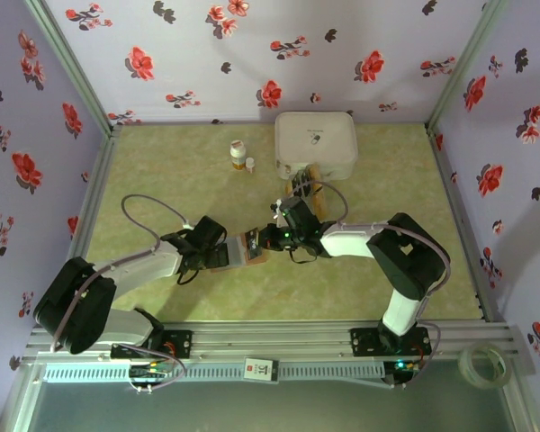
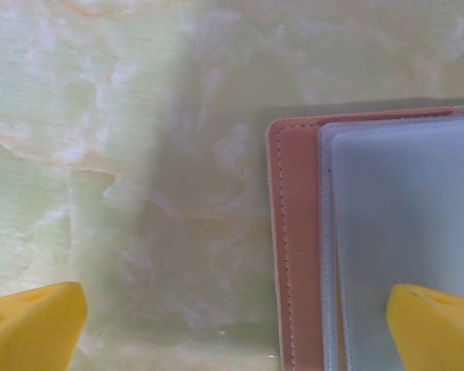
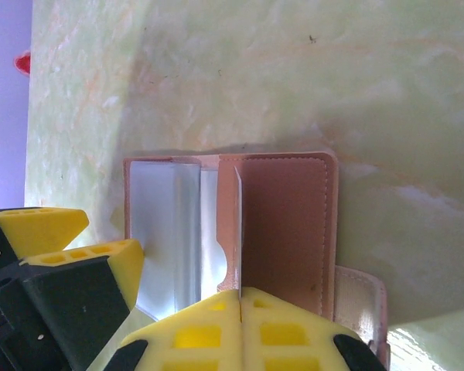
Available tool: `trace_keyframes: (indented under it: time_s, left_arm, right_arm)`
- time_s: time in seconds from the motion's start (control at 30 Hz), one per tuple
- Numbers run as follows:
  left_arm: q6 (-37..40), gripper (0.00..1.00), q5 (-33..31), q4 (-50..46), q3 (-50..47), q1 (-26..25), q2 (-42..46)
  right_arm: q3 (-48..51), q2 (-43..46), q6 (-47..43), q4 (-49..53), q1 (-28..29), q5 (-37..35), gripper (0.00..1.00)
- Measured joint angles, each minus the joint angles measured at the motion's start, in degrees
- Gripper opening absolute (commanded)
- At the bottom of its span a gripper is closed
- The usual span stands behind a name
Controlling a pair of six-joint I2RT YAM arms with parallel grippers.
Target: Put the credit cards into the card holder
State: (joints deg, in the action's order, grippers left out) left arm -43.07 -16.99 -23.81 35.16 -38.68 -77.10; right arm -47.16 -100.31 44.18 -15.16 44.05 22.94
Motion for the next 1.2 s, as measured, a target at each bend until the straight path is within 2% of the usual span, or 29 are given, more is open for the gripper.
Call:
trace_keyframes:
  time_s: [0.57,0.97,1.2]
  left_arm:
    - [-2.47,1.0,-2.12,-0.87,-0.15,-0.07,0.09]
    - [-3.15,1.0,-2.21,-0.83,-0.42,-0.07,0.22]
    - [-3.15,1.0,-2.49,-0.79,-0.46,-0.09,0.24]
  right_arm:
    - [0.22,-0.22,2.05,-2.45,0.0,0.31,0.0]
    - [4.96,-2.71,9.68,-21.4,0.48,1.62,0.0]
    - [5.25,-5.73,11.72,-27.15,1.55,1.77,0.0]
